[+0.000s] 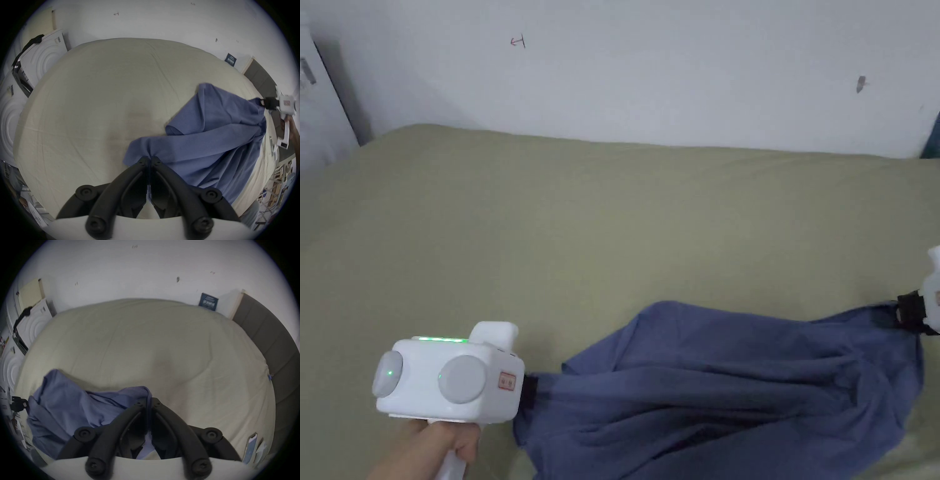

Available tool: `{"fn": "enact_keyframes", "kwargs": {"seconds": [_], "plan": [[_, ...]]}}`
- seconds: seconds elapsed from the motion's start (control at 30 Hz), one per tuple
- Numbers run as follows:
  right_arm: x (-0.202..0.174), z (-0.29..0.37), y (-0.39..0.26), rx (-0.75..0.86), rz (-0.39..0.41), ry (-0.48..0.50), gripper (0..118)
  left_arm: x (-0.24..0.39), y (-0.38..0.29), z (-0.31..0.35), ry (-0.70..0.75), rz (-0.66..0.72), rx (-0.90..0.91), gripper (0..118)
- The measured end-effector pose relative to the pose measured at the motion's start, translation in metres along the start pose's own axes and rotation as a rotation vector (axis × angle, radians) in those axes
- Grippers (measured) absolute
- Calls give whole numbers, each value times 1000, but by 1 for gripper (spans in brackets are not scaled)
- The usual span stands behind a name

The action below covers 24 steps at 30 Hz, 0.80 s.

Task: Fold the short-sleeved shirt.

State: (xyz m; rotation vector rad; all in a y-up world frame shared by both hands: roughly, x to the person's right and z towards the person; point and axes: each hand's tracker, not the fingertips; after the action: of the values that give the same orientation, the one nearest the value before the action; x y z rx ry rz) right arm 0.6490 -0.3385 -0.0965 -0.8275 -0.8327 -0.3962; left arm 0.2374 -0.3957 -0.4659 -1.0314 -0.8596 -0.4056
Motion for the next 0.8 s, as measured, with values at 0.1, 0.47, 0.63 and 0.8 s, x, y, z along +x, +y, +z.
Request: {"fn": "enact_keyframes", "kwargs": {"seconds": [0.1, 0.47, 0.63, 0.8], "plan": [[24, 46, 0, 62, -67, 23, 7, -6, 3, 21, -10, 33, 23, 2], [59, 210, -19, 247, -109, 38, 7, 7, 16, 141, 13, 53, 200, 2], [58, 278, -18, 369, -108, 25, 7, 15, 36, 206, 24, 40, 305, 2], [62, 337, -1, 472, -143, 11, 7, 23, 63, 270, 56, 21, 398, 2]]}}
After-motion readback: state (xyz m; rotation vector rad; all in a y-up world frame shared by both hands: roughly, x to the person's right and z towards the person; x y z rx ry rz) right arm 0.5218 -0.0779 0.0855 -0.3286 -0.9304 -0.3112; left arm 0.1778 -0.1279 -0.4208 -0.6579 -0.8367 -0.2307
